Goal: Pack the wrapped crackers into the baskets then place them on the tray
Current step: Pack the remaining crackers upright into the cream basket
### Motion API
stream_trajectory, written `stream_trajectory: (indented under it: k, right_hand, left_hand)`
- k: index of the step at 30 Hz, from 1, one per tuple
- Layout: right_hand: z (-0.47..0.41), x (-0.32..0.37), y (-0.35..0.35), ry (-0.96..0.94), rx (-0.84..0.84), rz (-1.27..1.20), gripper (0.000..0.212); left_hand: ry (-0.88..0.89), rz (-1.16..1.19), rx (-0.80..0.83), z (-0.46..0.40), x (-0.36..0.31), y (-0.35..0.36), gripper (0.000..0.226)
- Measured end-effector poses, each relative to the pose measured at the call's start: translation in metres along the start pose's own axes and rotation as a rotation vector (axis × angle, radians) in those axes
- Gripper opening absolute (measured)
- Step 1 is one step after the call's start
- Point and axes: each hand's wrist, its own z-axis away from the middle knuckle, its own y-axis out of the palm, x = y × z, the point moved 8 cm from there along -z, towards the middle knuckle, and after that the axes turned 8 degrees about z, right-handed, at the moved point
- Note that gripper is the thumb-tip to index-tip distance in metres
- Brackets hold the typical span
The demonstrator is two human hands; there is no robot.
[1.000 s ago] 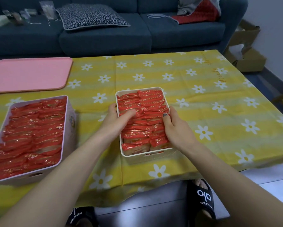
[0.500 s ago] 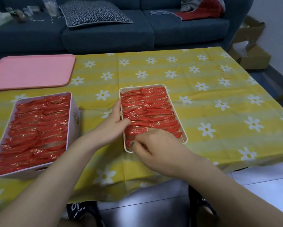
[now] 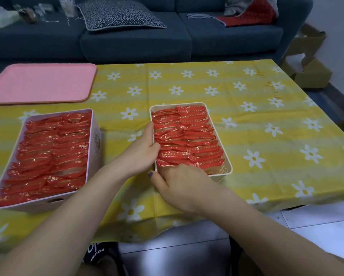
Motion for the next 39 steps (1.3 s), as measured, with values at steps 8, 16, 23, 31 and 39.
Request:
stream_trajectory:
  k: [8,16,23,31,39]
  right_hand:
    - [-0.007,-0.011,0.010,-0.050,0.038,-0.096,0.035]
    - [0.005,-0.056,-0.054,0.114,-0.219,-0.319,0.017]
    - [-0.004,-0.161,-0.001,0.709,-0.081,-0.757,0.049]
    - [-0.014,-0.141,0.003,0.708,-0.108,-1.149,0.039]
    - [-0.067,-0.086,-0.059,0.606,-0.150,-1.245,0.039]
  left_hand:
    - [-0.064,0.065,0.007,-0.003,0.007,-0.002,0.064]
    - [-0.210,0.348,-0.070,-0.005,0.025,0.005,0.053]
    - [-0.361,0.673,-0.110,-0.006,0.042,0.034,0.044]
    - [-0.307,0.801,-0.149,-0.006,0.030,0.025,0.043]
    - [-0.241,0.606,-0.218,-0.006,-0.027,-0.075,0.047]
